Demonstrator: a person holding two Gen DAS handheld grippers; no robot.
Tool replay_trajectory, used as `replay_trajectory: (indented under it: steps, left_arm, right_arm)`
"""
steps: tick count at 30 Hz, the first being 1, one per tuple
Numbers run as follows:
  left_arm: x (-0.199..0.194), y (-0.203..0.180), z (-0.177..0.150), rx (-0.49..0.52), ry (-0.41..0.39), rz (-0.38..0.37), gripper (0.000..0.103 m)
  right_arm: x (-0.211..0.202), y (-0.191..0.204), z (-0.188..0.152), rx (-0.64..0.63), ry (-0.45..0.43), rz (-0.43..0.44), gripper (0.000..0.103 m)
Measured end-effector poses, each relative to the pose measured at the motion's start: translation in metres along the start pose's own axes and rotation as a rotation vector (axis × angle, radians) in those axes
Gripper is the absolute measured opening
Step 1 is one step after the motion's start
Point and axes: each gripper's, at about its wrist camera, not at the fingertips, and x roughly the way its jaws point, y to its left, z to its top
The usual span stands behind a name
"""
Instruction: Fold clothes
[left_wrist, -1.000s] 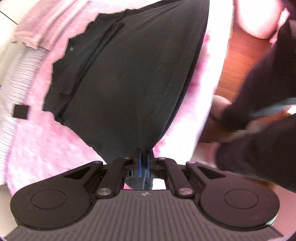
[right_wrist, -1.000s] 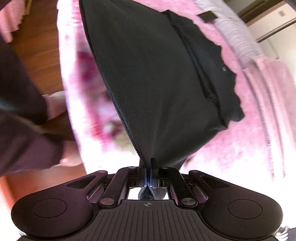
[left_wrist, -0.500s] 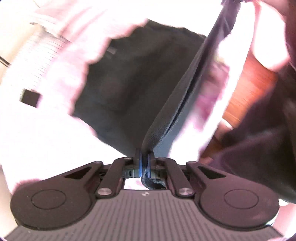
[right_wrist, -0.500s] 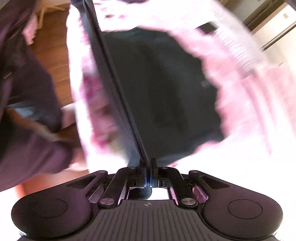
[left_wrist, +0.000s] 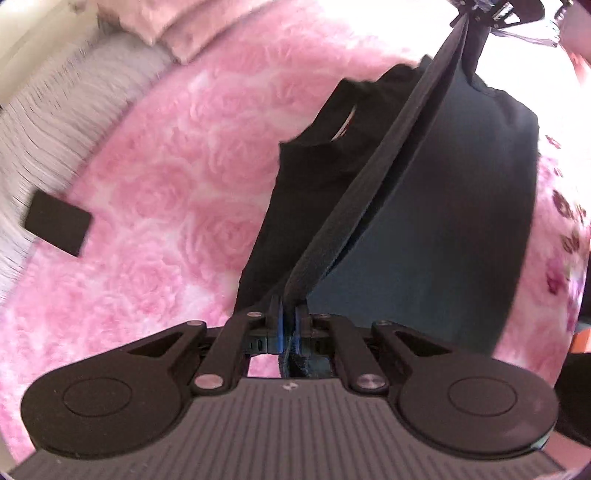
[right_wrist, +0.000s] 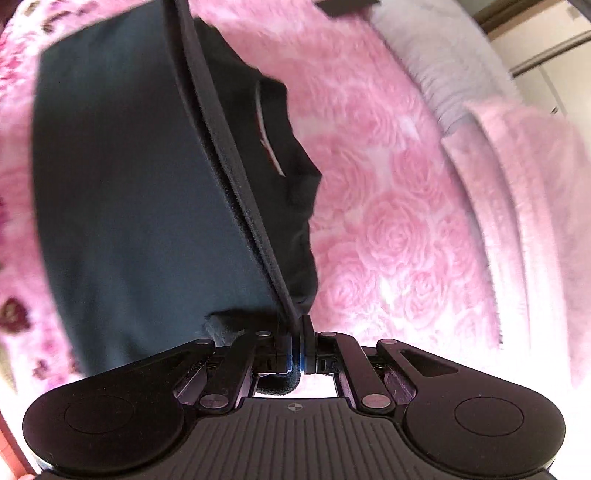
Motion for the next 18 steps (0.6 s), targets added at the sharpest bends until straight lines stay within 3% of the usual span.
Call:
replay_trajectory:
  steps: [7,18]
  left_arm:
    - [0.051,0.031,0.015,-0.045,0.056,-0.054,0.005]
    - [0.096,0.07,0.023,-0.164,0.09,-0.065,0.006]
  right_arm:
    - [0.057,-0.043,0.013,0.024,0.055,0.106,0.002]
    - [0.116,-0.086,0.011,0.122,0.016,0.2,0.002]
